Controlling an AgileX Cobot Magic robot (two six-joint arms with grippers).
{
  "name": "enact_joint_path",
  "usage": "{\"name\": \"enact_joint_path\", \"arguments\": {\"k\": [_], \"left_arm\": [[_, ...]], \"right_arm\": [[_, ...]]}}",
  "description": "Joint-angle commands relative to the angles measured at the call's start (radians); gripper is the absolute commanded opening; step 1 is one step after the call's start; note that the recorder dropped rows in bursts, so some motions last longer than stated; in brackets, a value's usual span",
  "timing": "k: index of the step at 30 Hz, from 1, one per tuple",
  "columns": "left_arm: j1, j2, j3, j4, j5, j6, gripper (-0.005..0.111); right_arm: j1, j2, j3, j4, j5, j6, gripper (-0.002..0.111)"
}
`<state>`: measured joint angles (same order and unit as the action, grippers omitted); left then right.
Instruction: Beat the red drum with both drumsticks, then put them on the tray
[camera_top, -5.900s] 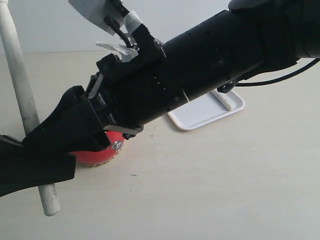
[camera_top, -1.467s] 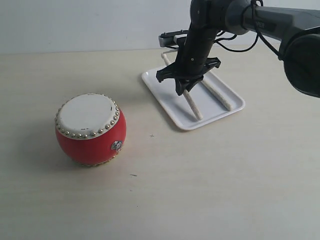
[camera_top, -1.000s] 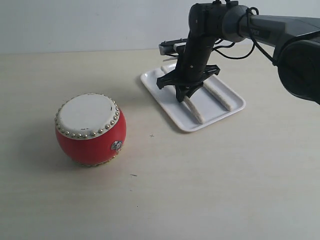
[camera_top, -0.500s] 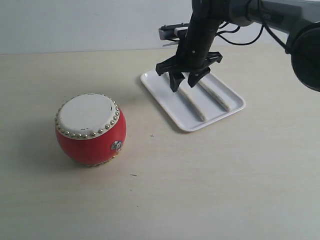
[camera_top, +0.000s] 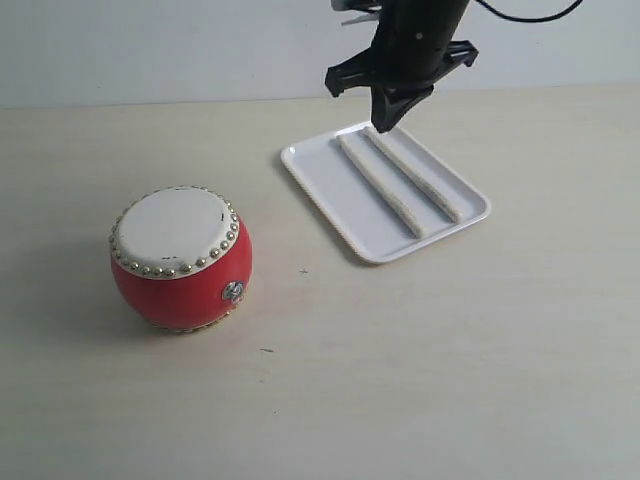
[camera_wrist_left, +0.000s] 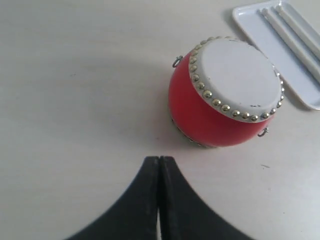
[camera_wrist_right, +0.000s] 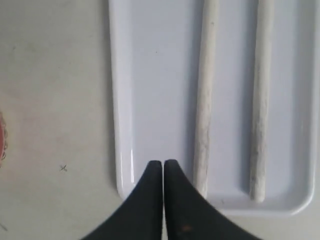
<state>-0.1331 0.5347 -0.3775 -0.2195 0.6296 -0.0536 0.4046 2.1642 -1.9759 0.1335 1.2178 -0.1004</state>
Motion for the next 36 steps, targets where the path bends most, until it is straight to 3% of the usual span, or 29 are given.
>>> {"name": "enact_joint_path", "arguments": {"k": [1, 9, 19, 36], "left_arm": [[-0.006, 0.001, 0.073, -0.031, -0.159, 0.018, 0.0], [-0.006, 0.001, 0.075, -0.039, -0.2, 0.019, 0.0], [-0.006, 0.001, 0.075, -0.091, -0.228, 0.019, 0.0], [-0.006, 0.001, 0.075, -0.112, -0.209, 0.019, 0.0]], "right_arm": [[-0.003, -0.157, 0.122, 0.059, 0.003, -0.038, 0.0], [-0.003, -0.482, 0.399, 0.142, -0.005, -0.122, 0.0], [-0.003, -0.956, 0.71, -0.001, -0.362, -0.122, 0.0], [-0.003, -1.347, 0.746, -0.056, -0.368, -0.122, 0.0]]}}
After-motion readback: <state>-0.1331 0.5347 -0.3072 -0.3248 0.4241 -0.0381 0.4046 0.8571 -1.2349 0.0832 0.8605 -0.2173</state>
